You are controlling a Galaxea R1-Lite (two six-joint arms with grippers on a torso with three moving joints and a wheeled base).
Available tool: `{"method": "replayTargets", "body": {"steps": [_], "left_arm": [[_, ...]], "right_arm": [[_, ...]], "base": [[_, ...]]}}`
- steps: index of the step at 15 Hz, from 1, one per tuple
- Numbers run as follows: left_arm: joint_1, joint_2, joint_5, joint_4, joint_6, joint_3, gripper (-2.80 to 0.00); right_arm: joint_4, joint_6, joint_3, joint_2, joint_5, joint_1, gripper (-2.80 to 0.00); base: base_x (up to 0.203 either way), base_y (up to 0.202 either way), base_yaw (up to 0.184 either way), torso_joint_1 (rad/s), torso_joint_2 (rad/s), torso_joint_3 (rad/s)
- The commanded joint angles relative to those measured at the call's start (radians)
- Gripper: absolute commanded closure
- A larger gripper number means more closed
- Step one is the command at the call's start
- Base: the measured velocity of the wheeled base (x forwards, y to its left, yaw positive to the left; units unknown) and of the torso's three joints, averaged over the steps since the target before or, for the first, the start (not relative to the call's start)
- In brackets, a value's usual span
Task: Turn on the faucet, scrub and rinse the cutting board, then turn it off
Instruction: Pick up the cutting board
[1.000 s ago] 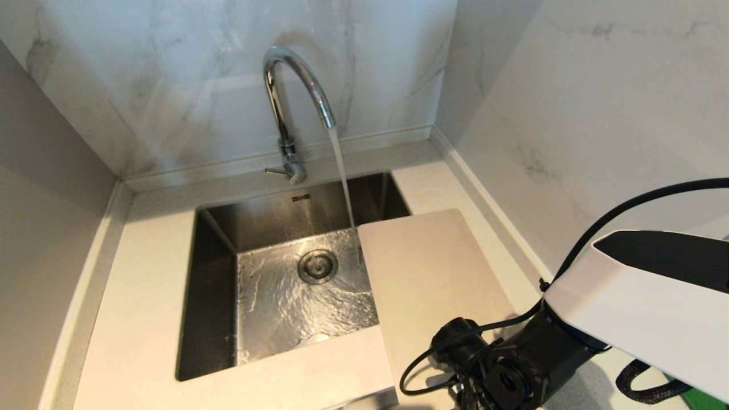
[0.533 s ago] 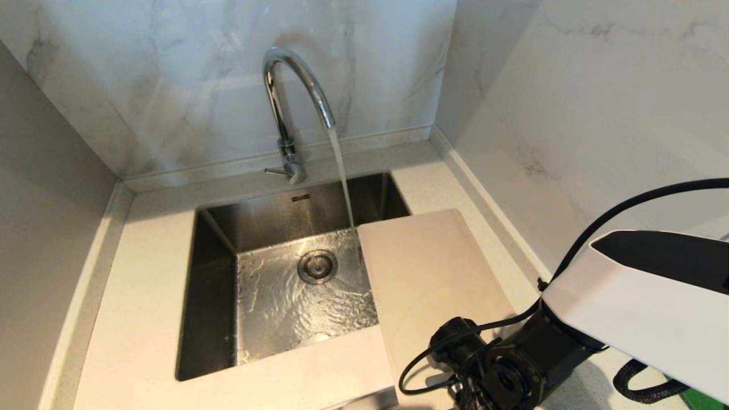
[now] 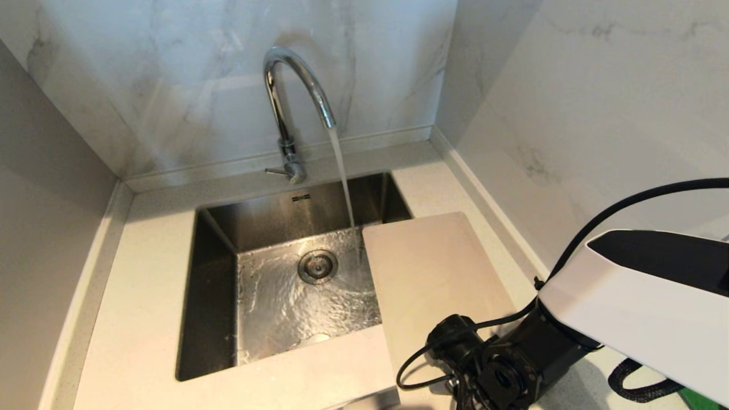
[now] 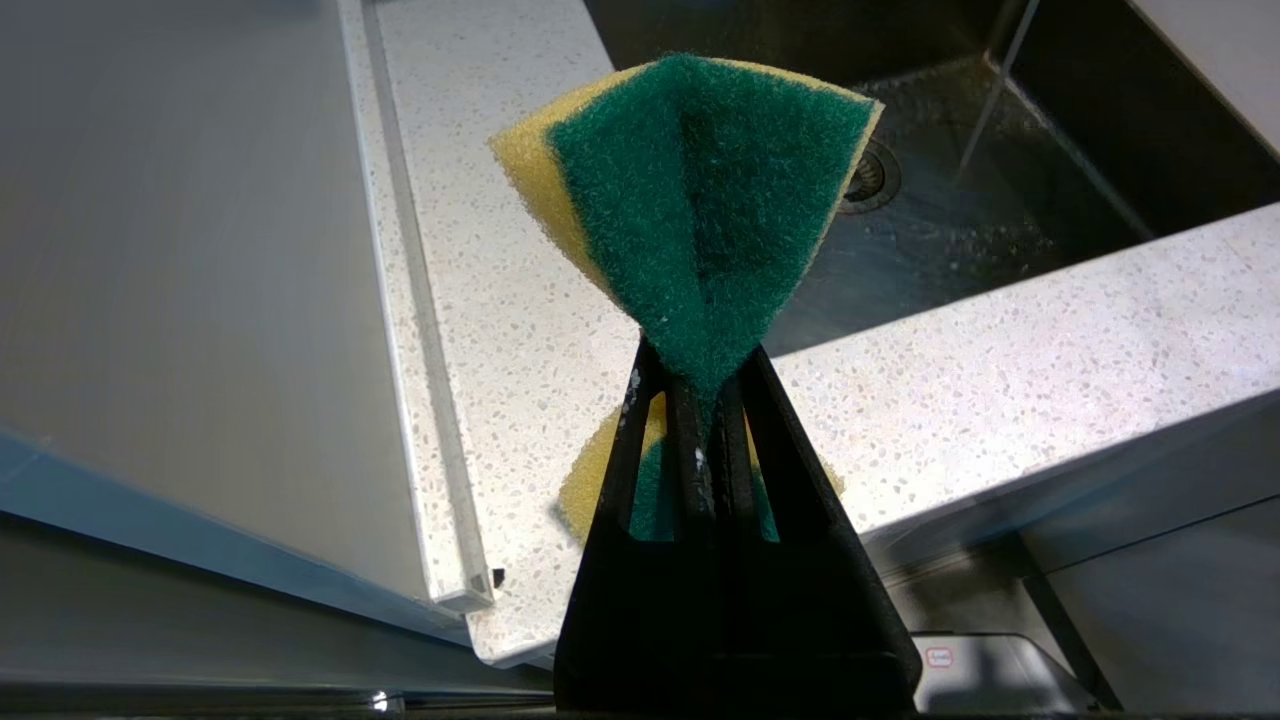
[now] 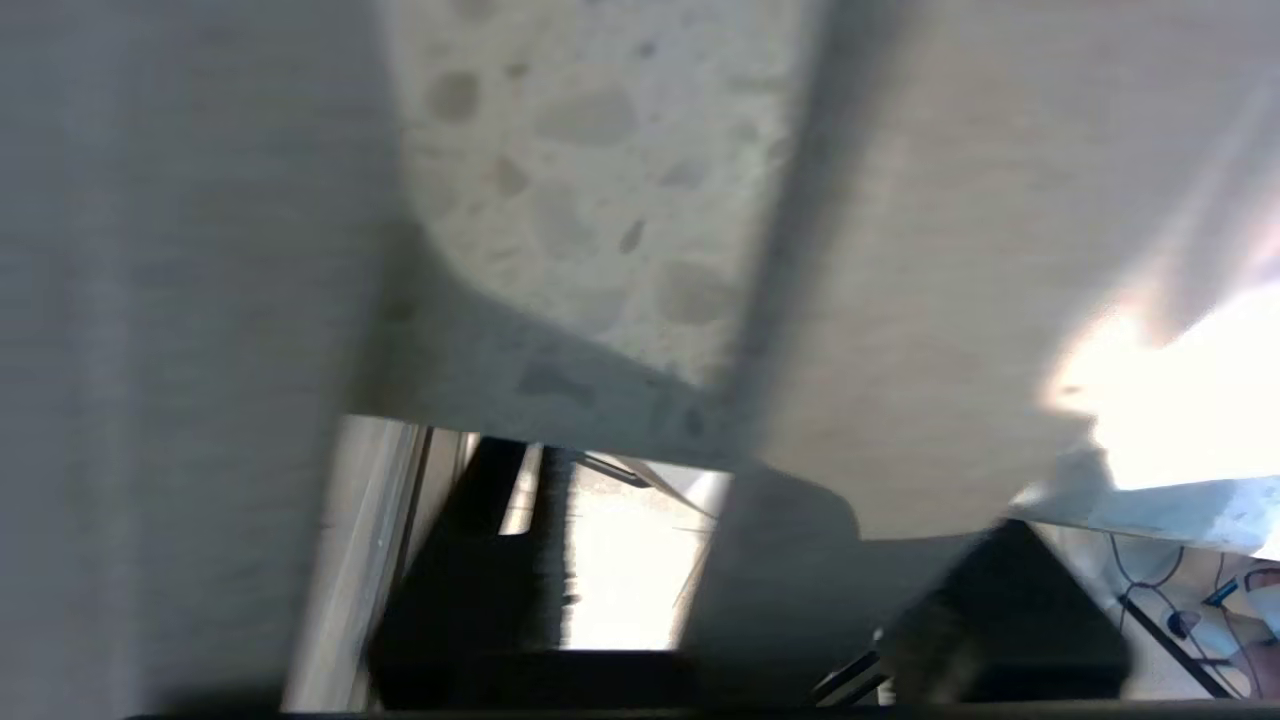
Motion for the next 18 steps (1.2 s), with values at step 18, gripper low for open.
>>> {"method": "replayTargets", "body": {"steps": [18], "left_arm": [[0.000,-0.001,0.000,-0.001,0.001,0.003,0.00]], "right_arm": [[0.008,-0.137,0.052,-0.319,-0.049,0.030,0.00]], "base": [[0.000,0.000,0.000,0.000,0.00,0.000]]}}
